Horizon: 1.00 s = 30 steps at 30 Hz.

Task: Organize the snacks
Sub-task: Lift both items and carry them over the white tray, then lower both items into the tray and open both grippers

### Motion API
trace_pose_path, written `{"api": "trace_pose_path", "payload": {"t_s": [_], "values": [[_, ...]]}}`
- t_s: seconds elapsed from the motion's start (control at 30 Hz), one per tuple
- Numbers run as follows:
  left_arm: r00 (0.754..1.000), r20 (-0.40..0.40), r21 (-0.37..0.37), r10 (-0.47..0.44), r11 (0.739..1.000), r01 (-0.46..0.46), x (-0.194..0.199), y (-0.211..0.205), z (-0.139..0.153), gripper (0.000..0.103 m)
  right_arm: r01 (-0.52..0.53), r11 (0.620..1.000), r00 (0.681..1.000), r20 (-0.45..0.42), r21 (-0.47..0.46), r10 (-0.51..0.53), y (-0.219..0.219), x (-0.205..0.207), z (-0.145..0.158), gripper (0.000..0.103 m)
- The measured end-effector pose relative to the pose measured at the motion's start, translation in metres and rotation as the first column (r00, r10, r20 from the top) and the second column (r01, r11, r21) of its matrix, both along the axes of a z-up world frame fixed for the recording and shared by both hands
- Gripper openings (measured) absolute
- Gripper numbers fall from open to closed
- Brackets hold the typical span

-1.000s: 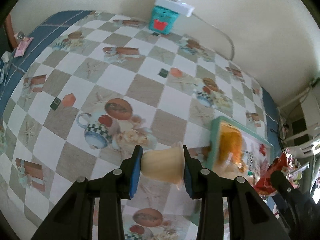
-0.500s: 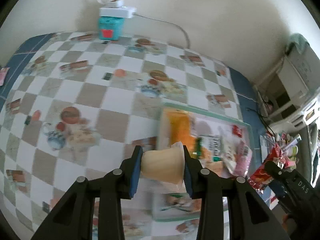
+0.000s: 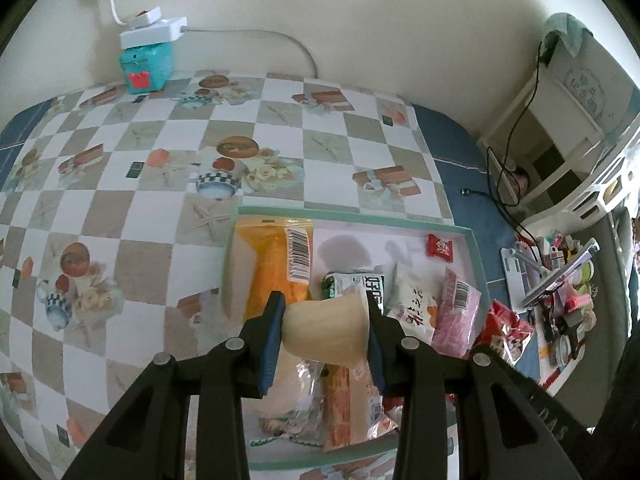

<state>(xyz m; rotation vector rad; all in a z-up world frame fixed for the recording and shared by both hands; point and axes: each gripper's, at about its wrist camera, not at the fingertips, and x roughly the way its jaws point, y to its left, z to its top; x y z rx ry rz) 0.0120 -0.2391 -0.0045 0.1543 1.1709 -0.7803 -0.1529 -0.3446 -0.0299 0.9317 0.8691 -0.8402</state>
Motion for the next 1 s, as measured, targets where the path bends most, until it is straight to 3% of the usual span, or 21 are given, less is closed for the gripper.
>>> {"api": "trace_pose_path", "payload": {"t_s": [0.77,0.87,1.0], "values": [[0.999,-0.037,-0.028,-0.034,0.999,0.033,0.007,-0.001,0.003,0.041,-0.044,0.999,0.996,-0.082,-0.012,0.043,0.006,0.018,-0.006,0.055],[0.999,-0.039,-0.034,-0.025,0.999,0.024,0.011,0.003,0.005,0.051,-0.051,0.999,0.995,-0.092,-0.012,0.049,0.006,0.019,-0.008,0.055],[0.999,-0.035,-0.027,-0.01,1.0,0.009,0.015,0.01,0.006,0.054,-0.052,0.999,0.994,-0.098,-0.012,0.051,0.007,0.021,-0.009,0.057]]}}
